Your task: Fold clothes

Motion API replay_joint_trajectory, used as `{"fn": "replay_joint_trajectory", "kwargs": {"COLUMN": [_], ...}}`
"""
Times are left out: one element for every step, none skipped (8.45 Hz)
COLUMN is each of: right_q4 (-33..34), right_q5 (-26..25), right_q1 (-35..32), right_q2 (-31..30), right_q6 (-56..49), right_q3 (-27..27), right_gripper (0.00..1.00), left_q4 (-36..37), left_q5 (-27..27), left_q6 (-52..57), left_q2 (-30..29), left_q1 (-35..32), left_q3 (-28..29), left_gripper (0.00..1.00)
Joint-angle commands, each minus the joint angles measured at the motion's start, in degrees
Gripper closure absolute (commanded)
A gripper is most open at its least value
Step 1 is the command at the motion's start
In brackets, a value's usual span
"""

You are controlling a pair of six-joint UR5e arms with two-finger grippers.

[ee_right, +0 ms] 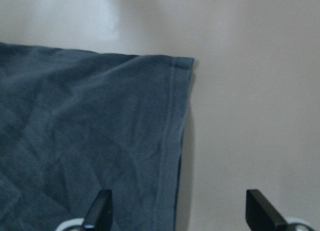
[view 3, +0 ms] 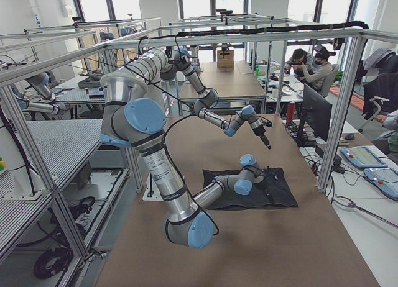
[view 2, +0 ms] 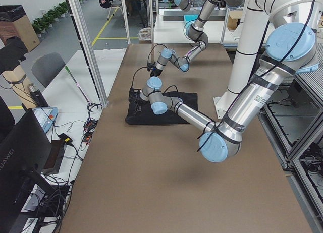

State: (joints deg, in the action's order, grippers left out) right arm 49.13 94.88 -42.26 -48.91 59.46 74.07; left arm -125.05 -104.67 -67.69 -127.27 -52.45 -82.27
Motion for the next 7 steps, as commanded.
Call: {"fn": "replay_joint_trajectory", "kwargs": {"right_q4": [-8.5, -8.5, -8.6, -8.6, -8.6, -8.6, -8.6], "right_q5": [-0.3, -0.4, -0.7, -0.9, -0.9, -0.9, -0.7], "right_q1": [0.9, 1.3, 2.3, 3.0, 3.4, 3.7, 3.6], "right_q2": [3.3, 3.2, 3.1, 2.9, 2.6, 1.7, 1.2], "right_q6": [3.9, 3.9, 3.8, 3.8, 3.9, 3.9, 4.0], "right_q3": [-7.4, -8.1, -9.6, -10.3, -10.8, -10.9, -10.8], "right_gripper": [0.06, 0.06, 0.06, 0.06, 0.06, 0.06, 0.06], "left_q4": [0.0, 0.1, 0.2, 0.2, 0.2, 0.2, 0.2], "left_q5": [0.0, 0.0, 0.0, 0.0, 0.0, 0.0, 0.0], "left_q6": [0.1, 0.1, 0.1, 0.2, 0.2, 0.2, 0.2], "left_q2": [-0.1, -0.1, -0.1, -0.1, -0.1, -0.1, -0.1], "left_q1": [0.0, -0.1, -0.3, -0.3, -0.4, -0.4, -0.4], "left_q3": [0.1, 0.2, 0.3, 0.3, 0.3, 0.3, 0.3], "left_gripper": [0.00, 0.00, 0.00, 0.00, 0.00, 0.00, 0.00]}}
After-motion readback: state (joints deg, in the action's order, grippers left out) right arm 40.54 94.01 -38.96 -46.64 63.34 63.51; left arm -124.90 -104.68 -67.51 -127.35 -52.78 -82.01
